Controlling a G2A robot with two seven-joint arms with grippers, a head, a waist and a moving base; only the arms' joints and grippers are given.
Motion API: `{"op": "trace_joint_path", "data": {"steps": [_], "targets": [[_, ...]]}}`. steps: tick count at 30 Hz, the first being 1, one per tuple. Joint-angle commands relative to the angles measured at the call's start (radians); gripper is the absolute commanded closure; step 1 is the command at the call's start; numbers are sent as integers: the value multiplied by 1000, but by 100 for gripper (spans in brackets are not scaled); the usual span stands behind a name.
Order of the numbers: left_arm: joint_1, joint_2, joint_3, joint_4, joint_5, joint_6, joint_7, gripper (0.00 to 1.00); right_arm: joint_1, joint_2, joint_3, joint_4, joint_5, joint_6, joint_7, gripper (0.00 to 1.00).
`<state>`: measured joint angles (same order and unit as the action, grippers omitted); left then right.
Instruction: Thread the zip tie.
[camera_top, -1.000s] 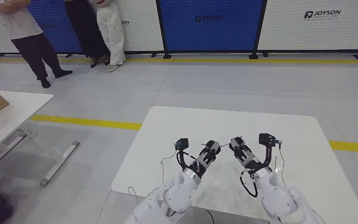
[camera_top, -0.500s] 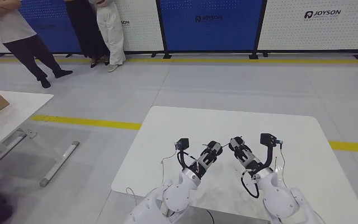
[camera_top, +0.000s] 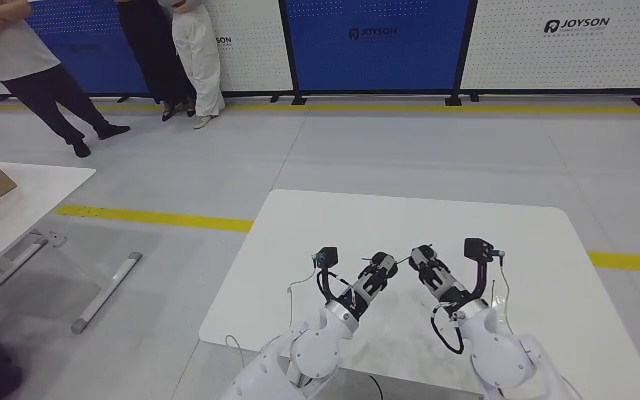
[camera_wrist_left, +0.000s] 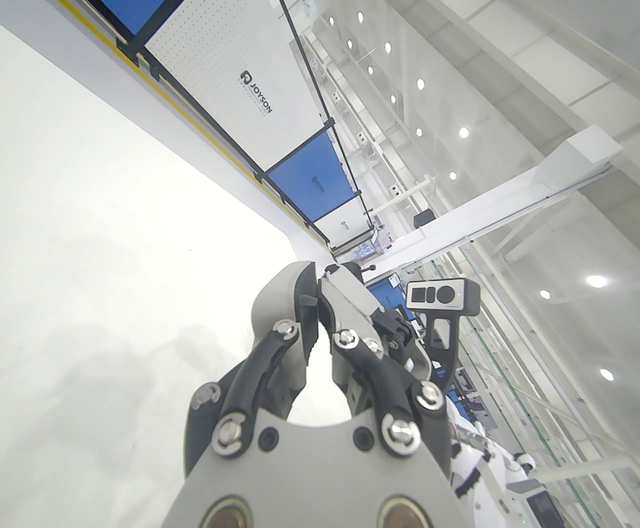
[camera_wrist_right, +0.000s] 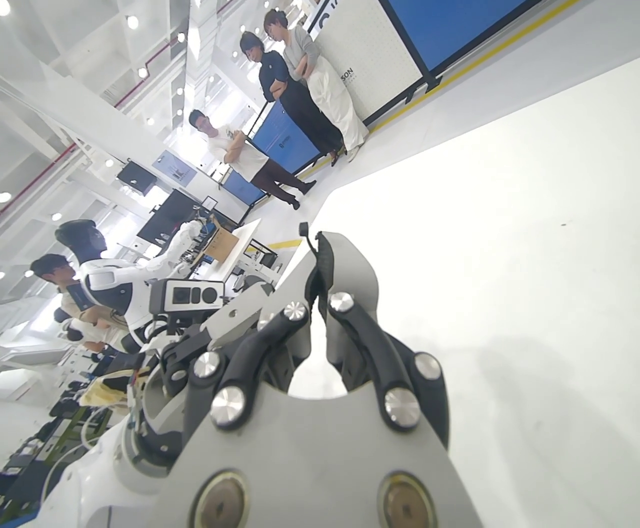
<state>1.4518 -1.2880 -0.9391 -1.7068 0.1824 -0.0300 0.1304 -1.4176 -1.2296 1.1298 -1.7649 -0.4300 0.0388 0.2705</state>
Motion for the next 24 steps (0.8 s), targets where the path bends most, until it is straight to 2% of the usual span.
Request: {"op": "trace_joint_path", "data": {"steps": [1,3,6,10,11,14,24], "targets": [[0,0,0,0,0,0,0,100,0,-1,0,1,-1,0,1,100],[0,0,0,0,0,0,0,100,-1,-1,2,2,0,-1,0,100],[0,0,0,0,0,0,0,100,-3,-2,5,2,4,-5,-2,88],[0,0,0,0,0,0,0,100,-10,-2,13,-2,8,-16,-6,62],[0,0,0,0,0,0,0,100,-12,-2,16,-3,9,-18,-7,60],[0,0,0,0,0,0,0,100,-18,-2,24,-8,11,-25,-10,58],[0,0,0,0,0,0,0,100,-51,0,35,-32,-15,-43,-4,61]]}}
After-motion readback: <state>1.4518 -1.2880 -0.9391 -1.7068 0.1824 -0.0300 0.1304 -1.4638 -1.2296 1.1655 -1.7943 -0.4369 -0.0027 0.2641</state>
